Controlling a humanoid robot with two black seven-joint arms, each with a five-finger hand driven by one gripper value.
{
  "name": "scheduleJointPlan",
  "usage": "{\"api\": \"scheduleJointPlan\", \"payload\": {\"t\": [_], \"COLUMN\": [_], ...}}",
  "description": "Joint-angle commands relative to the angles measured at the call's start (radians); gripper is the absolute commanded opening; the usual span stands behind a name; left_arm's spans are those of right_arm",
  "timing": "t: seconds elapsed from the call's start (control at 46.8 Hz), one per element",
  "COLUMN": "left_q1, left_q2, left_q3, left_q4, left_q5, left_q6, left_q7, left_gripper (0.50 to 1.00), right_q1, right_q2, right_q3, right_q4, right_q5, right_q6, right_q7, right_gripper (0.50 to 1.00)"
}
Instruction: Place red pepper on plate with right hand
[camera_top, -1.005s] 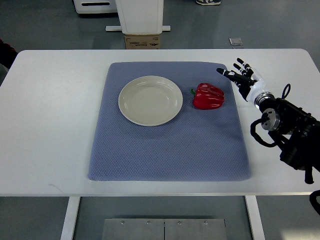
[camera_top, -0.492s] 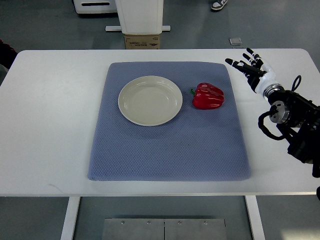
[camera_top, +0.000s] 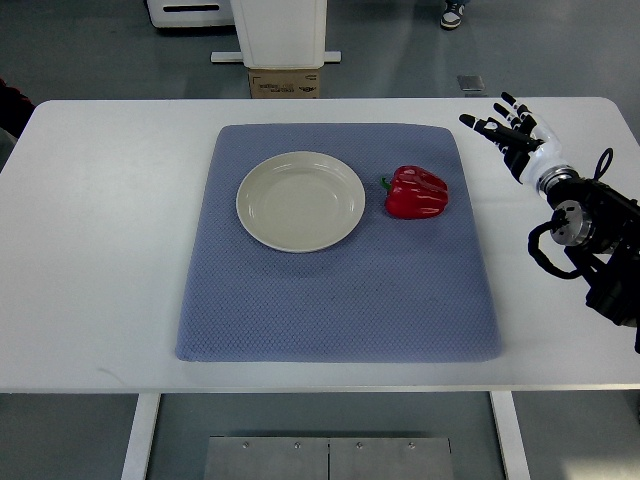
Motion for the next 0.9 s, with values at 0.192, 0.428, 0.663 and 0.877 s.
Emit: {"api": "scheduleJointPlan", "payload": {"t": [0.192, 0.428, 0.663, 0.877], "left_q1": [0.000, 0.000, 0.000, 0.000], "left_q2": [0.000, 0.000, 0.000, 0.000], "left_q3": [0.000, 0.000, 0.000, 0.000], "left_q4": [0.000, 0.000, 0.000, 0.000], "left_q5": [0.000, 0.000, 0.000, 0.000], "left_q6": [0.000, 0.000, 0.000, 0.000], "left_q7": [0.000, 0.000, 0.000, 0.000], "left_gripper": [1.000, 1.000, 1.000, 1.000], "right_q1": [0.006, 0.006, 0.011, 0.037], "right_q2": [0.000, -0.003, -0.028, -0.037], "right_q3": [0.000, -0.005, -0.031, -0.041], "right_q4": [0.000, 0.004, 0.027, 0.084], "right_q5": [0.000, -0.003, -0.055, -0.187], "right_q6": [-0.002, 0.000, 0.049, 0.063], "right_q7": [0.001, 0.025, 0.027, 0.028], "right_gripper": [1.000, 1.000, 1.000, 1.000]}}
